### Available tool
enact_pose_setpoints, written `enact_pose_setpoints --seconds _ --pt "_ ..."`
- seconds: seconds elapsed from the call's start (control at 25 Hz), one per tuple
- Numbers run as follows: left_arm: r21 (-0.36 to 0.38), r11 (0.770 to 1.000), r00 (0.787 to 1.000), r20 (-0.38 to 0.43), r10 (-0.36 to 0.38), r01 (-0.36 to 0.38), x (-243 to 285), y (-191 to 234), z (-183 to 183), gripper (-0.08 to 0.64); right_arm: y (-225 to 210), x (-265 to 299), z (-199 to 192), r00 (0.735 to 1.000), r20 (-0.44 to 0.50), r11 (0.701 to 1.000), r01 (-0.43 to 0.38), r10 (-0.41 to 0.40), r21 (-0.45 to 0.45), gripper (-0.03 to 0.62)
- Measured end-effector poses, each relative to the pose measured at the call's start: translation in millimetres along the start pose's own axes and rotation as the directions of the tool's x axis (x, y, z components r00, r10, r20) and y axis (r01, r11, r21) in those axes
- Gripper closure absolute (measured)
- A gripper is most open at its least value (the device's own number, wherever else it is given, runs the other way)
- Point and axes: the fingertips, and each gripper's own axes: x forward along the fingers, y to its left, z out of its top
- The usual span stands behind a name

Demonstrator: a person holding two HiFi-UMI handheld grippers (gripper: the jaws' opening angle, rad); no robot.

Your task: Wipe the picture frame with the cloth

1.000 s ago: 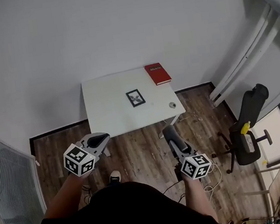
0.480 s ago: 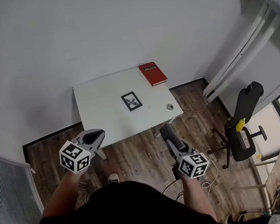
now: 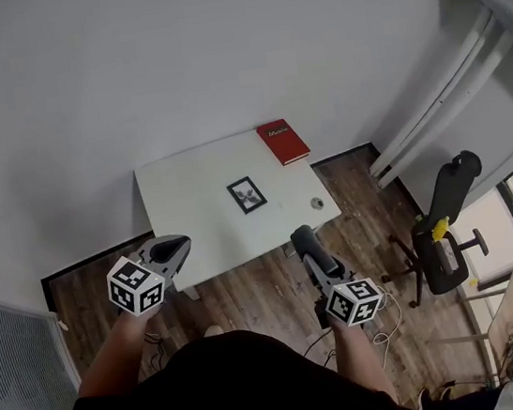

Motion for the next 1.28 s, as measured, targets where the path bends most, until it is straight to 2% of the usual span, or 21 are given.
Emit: enact_pose_setpoints --seconds 0.64,0.96,1.28 --pt "-0.018 0.999 0.999 0.021 -0.026 0.026 -5.3 74.6 8.7 0.549 25.0 55.6 14.0 0.999 -0.019 0.999 0.034 -0.034 -0.005 0.479" --pt "-0.042 0.999 0.999 0.021 -0.034 0.035 -2.6 88.8 3.3 0.549 29.6 68.2 18.2 0.999 -0.030 0.999 0.039 -0.039 -0.020 0.479" --pt "-0.037 0.999 0.999 0.003 -0.038 0.038 6.1 90.0 0.1 0.549 22.4 73.0 18.9 1.000 -0.015 0.999 0.023 -0.023 0.024 0.479"
